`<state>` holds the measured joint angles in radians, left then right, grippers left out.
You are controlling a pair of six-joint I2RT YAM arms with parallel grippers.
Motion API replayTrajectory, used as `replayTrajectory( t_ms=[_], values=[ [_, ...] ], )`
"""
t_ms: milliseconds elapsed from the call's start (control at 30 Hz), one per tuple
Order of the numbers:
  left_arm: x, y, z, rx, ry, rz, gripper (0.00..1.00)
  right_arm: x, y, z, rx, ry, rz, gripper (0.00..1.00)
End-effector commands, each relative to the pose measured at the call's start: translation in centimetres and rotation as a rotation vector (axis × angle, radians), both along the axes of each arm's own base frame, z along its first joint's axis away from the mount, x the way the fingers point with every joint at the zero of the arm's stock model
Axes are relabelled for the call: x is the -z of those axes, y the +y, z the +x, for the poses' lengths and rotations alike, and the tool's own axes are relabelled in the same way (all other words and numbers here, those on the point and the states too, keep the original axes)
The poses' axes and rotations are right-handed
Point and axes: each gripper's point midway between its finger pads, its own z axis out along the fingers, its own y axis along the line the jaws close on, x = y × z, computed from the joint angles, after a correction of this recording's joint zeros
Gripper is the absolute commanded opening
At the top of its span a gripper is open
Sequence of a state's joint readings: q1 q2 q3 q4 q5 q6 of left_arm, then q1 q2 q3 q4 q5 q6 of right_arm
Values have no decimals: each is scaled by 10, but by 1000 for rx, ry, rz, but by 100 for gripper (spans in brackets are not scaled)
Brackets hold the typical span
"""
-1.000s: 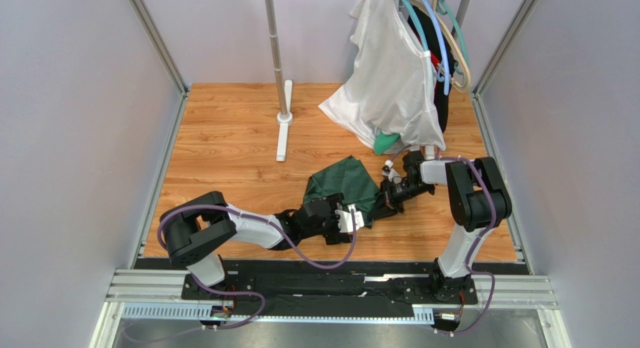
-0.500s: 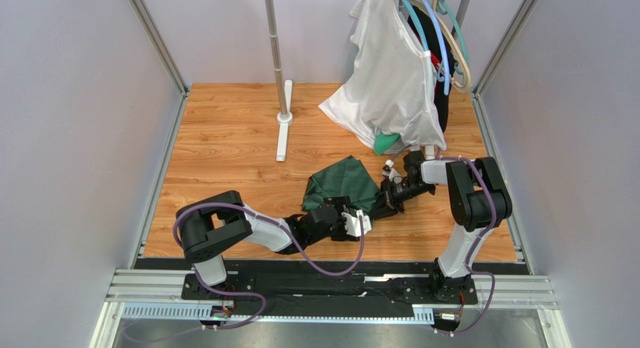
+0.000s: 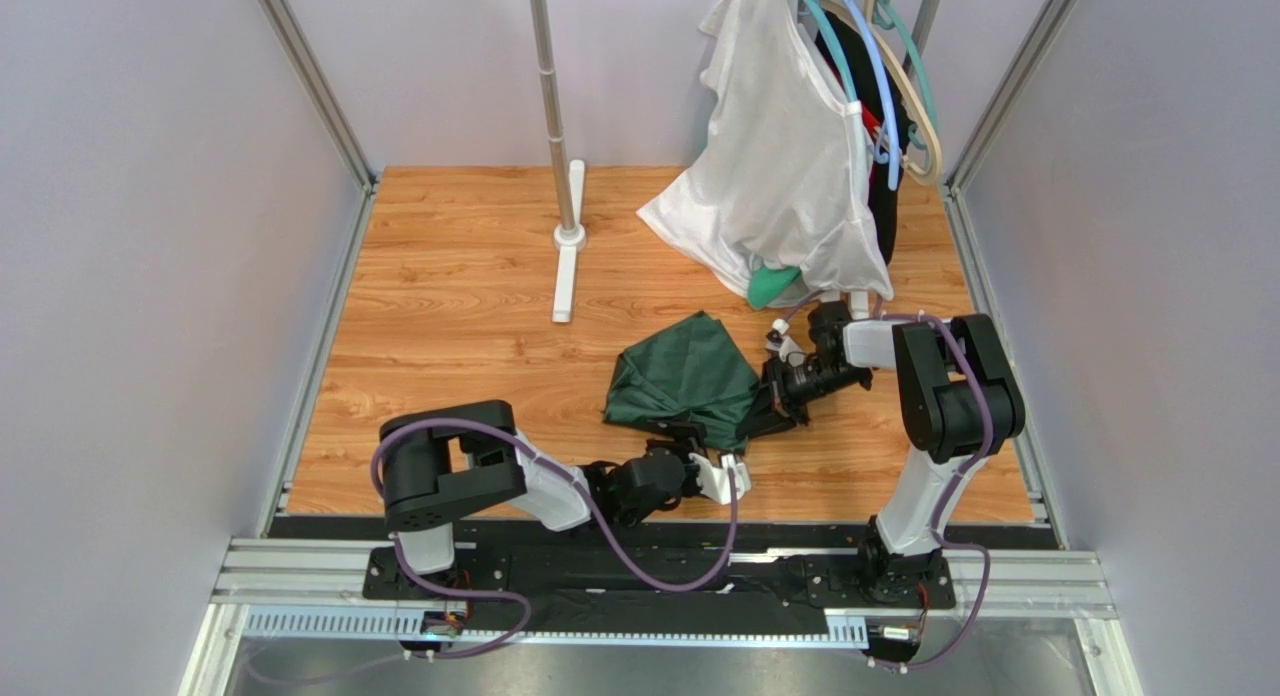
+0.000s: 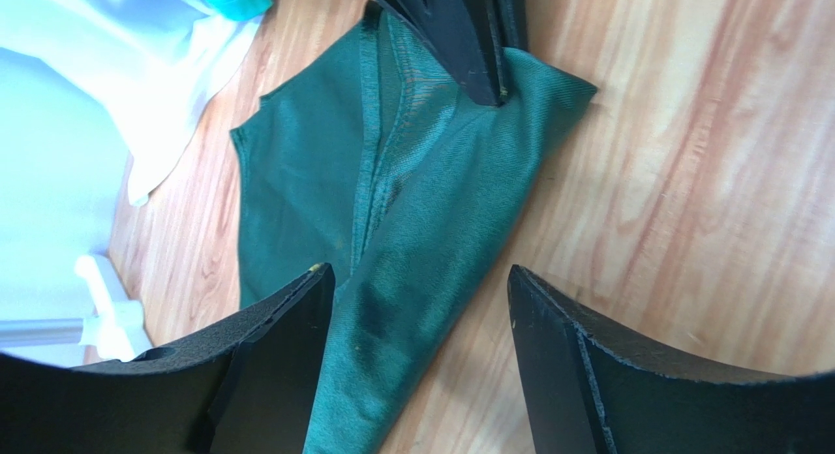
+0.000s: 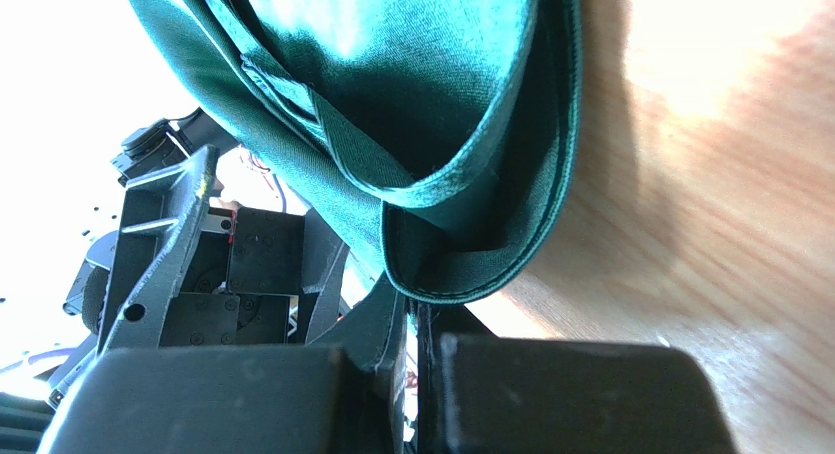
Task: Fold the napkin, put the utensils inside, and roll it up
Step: Roll the napkin with the utensil
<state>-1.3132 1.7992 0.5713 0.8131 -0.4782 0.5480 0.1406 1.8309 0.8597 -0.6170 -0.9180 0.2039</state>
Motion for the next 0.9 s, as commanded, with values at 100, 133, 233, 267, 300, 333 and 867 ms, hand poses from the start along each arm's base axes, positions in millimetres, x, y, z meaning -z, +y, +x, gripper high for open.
replayTrajectory(
  t_ms=[100,133,233,267,300,333,867],
  values=[
    [12,-7,4,3,-15,44,72,-15,2,11,-2,-58,38,0],
    [16,-7,2,15,-1,58,70,-15,2,11,-1,-55,37,0],
    [22,-10,-6,60,39,70,62,-16,2,11,2,-61,38,0],
    [22,-11,-7,67,46,73,61,-16,2,11,3,-60,38,0],
    [25,-11,-11,84,66,76,60,-17,2,11,5,-61,38,0],
    [29,-9,-13,89,79,95,56,-17,2,11,5,-61,38,0],
    [27,-15,-21,145,310,32,15,-28,0,14,22,-108,34,0]
  ],
)
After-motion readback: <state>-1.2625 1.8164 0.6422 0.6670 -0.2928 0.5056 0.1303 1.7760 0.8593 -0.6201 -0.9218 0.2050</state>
